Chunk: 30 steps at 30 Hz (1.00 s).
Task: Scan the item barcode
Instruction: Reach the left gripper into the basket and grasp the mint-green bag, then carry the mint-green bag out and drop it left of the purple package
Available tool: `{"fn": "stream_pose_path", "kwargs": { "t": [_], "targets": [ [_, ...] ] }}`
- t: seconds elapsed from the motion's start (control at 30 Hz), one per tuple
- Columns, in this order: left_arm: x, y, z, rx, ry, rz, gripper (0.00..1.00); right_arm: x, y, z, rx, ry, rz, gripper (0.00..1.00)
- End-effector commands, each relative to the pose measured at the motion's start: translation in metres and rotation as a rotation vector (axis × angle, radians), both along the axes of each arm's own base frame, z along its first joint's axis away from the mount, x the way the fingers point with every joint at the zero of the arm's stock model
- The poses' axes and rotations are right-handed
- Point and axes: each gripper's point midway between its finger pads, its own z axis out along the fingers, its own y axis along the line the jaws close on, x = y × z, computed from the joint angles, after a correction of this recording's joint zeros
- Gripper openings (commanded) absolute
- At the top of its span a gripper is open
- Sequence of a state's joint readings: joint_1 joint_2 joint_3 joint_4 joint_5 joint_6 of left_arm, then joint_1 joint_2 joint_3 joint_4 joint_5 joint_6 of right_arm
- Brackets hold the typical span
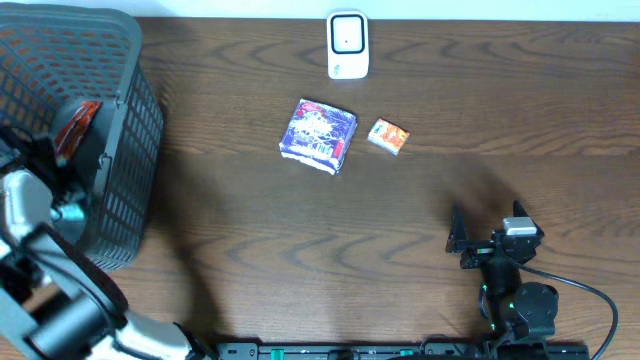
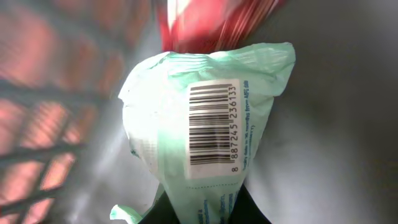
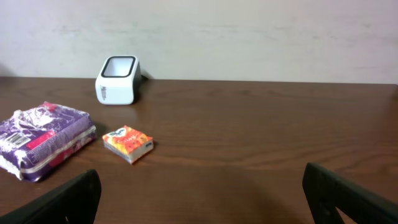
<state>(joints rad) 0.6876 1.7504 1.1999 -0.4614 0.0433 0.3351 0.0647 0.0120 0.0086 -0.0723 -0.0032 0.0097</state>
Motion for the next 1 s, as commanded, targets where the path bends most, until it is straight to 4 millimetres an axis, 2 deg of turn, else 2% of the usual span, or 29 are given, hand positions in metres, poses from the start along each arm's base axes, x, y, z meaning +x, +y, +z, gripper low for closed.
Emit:
{"fn": "stream_pose_path", "kwargs": {
  "t": [0.0,0.13,0.2,0.3,0.37,0.4,0.43,0.47,0.53,0.6,0.7,0.83,0.97],
  "targets": [
    [0.050,-0.020,0.139,0.041,-0.430,-0.041,0.07,0.000,-0.003,-0.001,-0.012,-0.001,-0.014,0.99],
    [0.059,-0.056,0.243,0.057,-0.763,-0.107,0.07,0.000,-0.003,-0.001,-0.012,-0.001,-0.014,0.99],
    [0.055,-0.084,0.301,0.047,-0.946,-0.162,0.07,0.000,-0.003,-0.001,-0.012,-0.001,-0.014,0.99],
    [0.043,-0.123,0.364,0.011,-1.151,-0.216,0.06,0.000,-0.003,-0.001,-0.012,-0.001,-0.014,0.99],
    [0.037,-0.148,0.393,-0.037,-1.254,-0.244,0.08,0.000,-0.003,-0.001,-0.012,-0.001,-0.014,0.99],
    [0.033,-0.170,0.409,-0.085,-1.310,-0.278,0.07,0.000,-0.003,-0.001,-0.012,-0.001,-0.014,0.99],
    [0.032,-0.182,0.415,-0.111,-1.328,-0.300,0.07,0.000,-0.003,-0.001,-0.012,-0.001,-0.014,0.99],
    [0.032,-0.205,0.420,-0.151,-1.341,-0.351,0.08,0.000,-0.003,-0.001,-0.012,-0.001,-0.014,0.99],
    [0.034,-0.235,0.420,-0.207,-1.336,-0.420,0.07,0.000,-0.003,-0.001,-0.012,-0.001,-0.014,0.99],
    [0.041,-0.274,0.414,-0.286,-1.315,-0.506,0.07,0.000,-0.003,-0.001,-0.012,-0.001,-0.014,0.99],
    [0.055,-0.316,0.389,-0.375,-1.223,-0.549,0.07,0.000,-0.003,-0.001,-0.012,-0.001,-0.014,0.99],
    [0.081,-0.350,0.312,-0.400,-0.964,-0.481,0.08,0.000,-0.003,-0.001,-0.012,-0.001,-0.014,0.99],
    [0.089,-0.393,0.215,-0.439,-0.634,-0.507,0.08,0.000,-0.003,-0.001,-0.012,-0.001,-0.014,0.99]
  ]
}}
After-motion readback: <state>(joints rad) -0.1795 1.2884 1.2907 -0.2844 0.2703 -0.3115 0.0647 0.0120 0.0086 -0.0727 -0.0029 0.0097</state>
